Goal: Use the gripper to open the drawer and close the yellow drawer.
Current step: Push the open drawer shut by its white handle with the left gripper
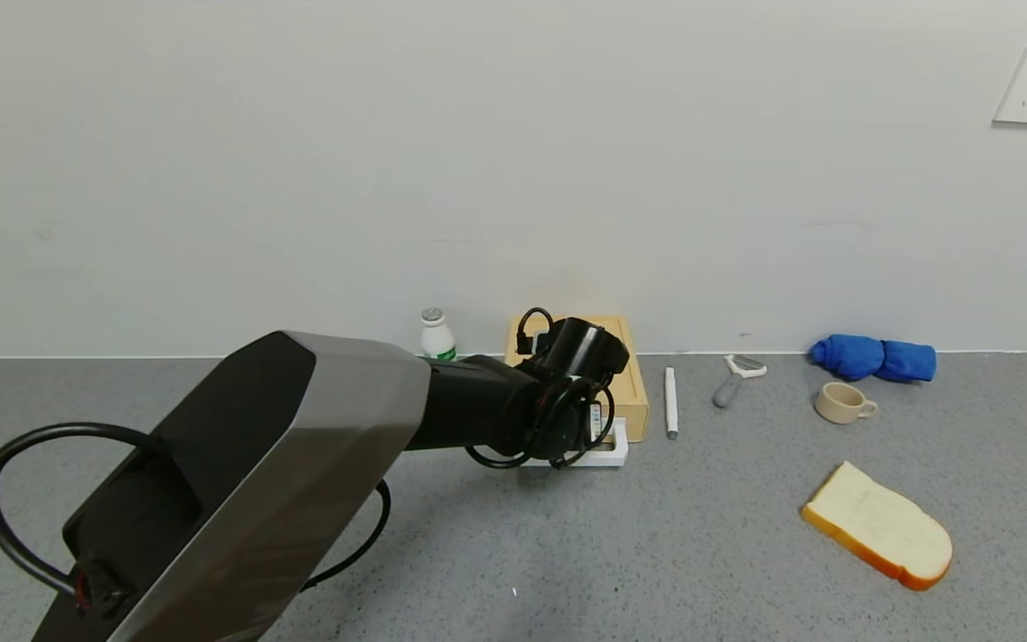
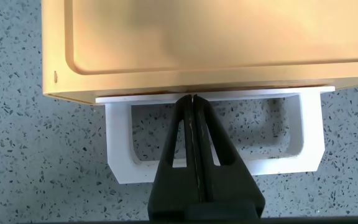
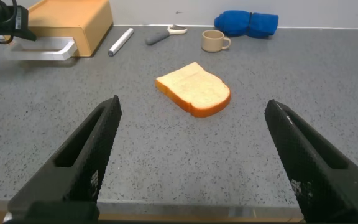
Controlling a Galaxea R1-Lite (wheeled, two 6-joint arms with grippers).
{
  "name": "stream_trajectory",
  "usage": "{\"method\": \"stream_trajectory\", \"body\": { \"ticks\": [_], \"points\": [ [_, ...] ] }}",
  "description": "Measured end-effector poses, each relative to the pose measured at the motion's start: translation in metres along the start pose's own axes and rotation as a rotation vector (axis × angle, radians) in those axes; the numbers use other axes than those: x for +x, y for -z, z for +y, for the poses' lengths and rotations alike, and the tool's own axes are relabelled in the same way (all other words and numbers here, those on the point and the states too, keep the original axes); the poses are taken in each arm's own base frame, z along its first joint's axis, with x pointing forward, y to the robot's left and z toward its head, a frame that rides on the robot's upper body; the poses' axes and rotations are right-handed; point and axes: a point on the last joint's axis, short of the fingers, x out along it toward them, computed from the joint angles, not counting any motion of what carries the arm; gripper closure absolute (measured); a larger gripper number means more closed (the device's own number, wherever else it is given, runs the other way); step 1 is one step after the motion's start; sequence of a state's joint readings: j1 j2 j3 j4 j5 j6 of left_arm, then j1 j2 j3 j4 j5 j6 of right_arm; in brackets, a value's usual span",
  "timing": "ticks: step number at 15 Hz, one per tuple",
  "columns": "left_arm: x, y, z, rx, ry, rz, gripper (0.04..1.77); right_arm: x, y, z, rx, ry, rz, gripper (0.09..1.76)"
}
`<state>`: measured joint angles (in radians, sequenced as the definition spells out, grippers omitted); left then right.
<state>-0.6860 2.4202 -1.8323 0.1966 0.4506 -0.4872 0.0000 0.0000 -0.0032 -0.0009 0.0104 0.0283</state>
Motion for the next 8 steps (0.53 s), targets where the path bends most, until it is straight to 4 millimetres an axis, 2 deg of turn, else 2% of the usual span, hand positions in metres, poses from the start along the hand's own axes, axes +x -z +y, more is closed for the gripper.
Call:
{"method": "stream_trajectory", "body": {
  "ticks": [4,8],
  "points": [
    [-0.003,-0.005,0.001,-0.008,0.008,-0.025,1.7,0.0,0.0,0.0,0.0,0.0,0.0,0.15],
    [-0.025,-0.009,0.005,0.022,-0.006,-0.003,1.7,0.0,0.0,0.0,0.0,0.0,0.0,0.15]
  ]
}}
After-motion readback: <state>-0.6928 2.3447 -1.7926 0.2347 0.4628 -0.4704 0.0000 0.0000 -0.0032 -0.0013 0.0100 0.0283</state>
